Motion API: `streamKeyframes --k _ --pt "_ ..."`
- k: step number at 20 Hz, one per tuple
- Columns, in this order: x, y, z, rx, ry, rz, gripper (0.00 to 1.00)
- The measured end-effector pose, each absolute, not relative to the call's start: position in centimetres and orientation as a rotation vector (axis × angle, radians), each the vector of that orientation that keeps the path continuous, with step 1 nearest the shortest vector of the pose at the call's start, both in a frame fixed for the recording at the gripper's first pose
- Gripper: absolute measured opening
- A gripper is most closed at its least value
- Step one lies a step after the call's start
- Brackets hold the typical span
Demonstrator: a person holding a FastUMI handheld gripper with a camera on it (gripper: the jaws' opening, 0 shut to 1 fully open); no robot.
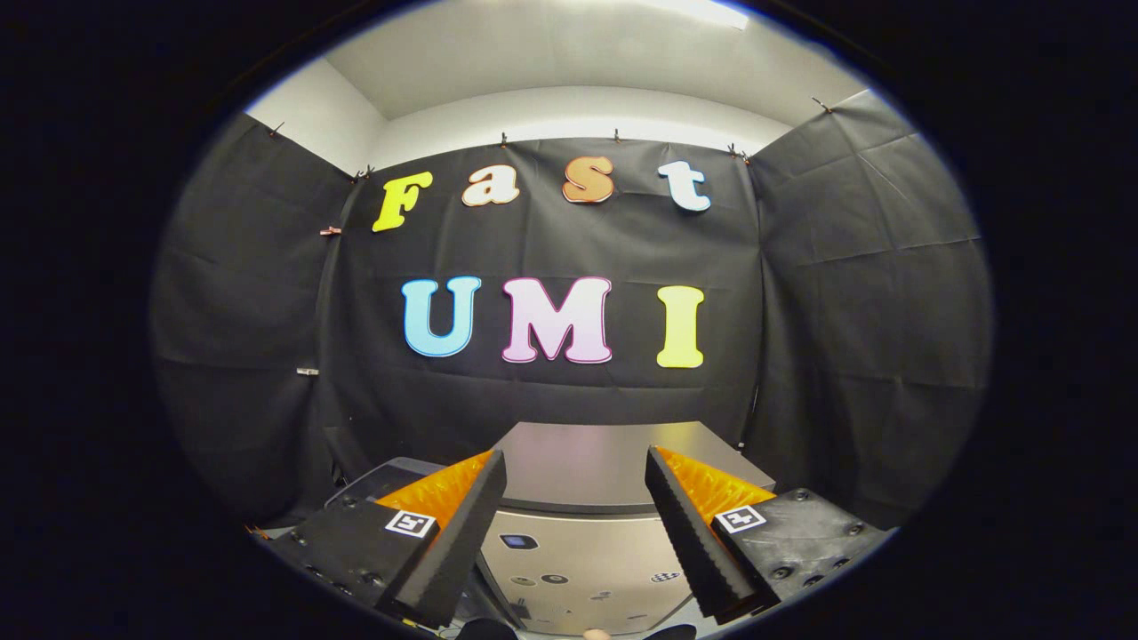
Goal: Put the clothes into the washing machine and then close the washing machine lid.
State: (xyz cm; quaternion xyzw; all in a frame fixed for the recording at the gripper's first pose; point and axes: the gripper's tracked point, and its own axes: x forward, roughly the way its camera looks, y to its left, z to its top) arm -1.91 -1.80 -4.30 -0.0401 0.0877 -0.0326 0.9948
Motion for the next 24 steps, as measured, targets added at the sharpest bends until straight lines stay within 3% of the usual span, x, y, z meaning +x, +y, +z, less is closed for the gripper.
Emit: streamKeyframes --k 24 --pt "-2.6 -0.8 -2.8 -0.071 0.127 -0.020 0.98"
